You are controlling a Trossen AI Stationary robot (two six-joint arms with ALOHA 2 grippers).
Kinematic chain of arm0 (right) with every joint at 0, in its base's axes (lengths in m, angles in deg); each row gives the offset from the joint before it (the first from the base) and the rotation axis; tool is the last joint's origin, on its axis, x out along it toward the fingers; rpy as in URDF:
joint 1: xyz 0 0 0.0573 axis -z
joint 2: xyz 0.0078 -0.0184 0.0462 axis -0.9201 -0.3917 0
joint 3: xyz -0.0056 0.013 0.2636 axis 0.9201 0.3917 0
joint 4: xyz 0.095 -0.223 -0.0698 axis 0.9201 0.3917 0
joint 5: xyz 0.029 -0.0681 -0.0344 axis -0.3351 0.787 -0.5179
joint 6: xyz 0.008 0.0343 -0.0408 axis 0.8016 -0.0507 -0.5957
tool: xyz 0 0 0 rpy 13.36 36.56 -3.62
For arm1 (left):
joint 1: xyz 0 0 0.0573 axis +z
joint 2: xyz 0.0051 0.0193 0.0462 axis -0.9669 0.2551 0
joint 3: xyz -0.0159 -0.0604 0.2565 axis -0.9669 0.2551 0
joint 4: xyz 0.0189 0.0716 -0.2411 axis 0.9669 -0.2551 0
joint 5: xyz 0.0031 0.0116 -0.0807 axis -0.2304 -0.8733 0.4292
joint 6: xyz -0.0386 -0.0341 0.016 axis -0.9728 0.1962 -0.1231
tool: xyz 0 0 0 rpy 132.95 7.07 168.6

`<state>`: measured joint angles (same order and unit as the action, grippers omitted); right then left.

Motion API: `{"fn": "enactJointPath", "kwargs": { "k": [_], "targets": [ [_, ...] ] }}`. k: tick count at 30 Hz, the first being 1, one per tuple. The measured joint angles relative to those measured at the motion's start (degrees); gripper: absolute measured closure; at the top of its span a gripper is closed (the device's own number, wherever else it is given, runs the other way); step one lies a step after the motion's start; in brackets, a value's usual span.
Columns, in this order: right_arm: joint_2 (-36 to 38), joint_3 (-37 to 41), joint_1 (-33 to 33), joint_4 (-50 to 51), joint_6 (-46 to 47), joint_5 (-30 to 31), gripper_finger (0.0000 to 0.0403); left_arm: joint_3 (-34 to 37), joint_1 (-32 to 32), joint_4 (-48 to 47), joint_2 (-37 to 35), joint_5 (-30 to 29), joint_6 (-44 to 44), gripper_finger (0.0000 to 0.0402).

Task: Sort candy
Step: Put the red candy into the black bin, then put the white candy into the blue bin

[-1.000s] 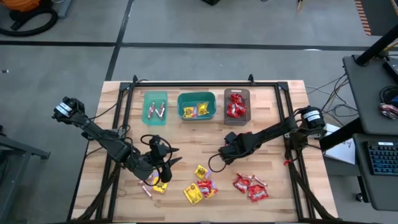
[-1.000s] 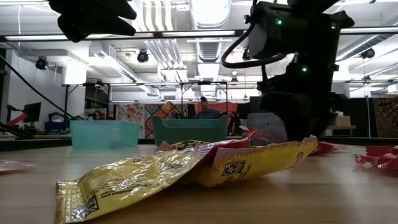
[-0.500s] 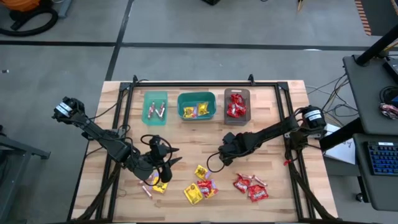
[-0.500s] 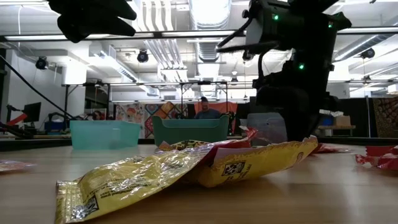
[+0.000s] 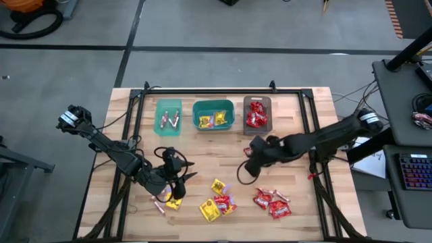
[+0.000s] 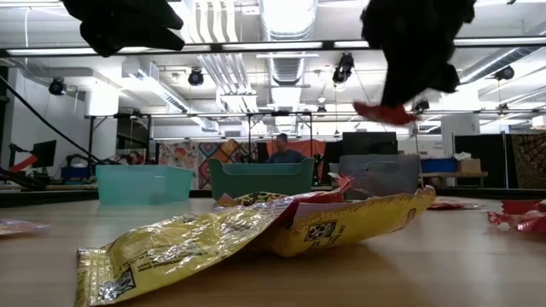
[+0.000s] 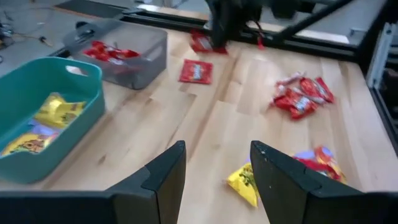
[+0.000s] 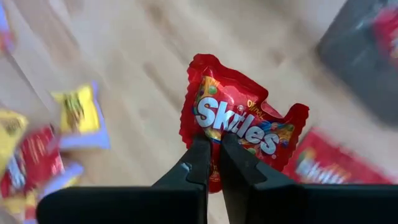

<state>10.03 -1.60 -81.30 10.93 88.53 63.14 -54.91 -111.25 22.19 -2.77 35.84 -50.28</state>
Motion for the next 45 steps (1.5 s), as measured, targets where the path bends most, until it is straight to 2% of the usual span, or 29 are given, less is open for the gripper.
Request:
{"fn": "enactJointPath", "kwargs": {
  "k": [4,9,17,22,30,37,42,45],
  "targets": [
    [4.93,-0.07,3.35,-0.03,-2.68,4.58,0.0386,0.0,0.0,0.01,0.0,1.88,0.57,0.0238],
    [6.72,-0.07,12.35,0.03,-7.09,6.8,0.0386,0.0,0.0,-0.09,0.0,1.9,0.23,0.0238],
    [2.56,-0.07,28.65,-0.03,-14.15,6.79,0.0386,0.0,0.0,-0.71,0.0,1.93,-1.02,0.0238],
    [-1.84,-0.07,34.22,-2.82,-18.33,6.26,0.0379,0.0,0.0,-0.82,0.0,1.95,-1.21,0.0238],
    [-6.82,-0.07,37.99,-9.64,-20.78,2.64,0.0303,0.0,0.0,-0.78,0.0,1.95,-2.76,0.0238],
    [-5.43,-0.07,37.89,-10.78,-21.21,0.97,0.0244,0.0,0.02,-1.07,0.0,3.28,-5.4,0.0238],
    [-2.2,-0.09,34.39,-13.38,-22.42,-6.26,0.0228,0.0,0.0,-4.07,0.0,11.21,-12.67,0.0238],
    [-0.6,-0.09,30.55,-14.58,-23.29,-7.03,0.0229,0.0,-0.1,-7.98,0.24,18.79,-20.1,0.0238]
  ]
}}
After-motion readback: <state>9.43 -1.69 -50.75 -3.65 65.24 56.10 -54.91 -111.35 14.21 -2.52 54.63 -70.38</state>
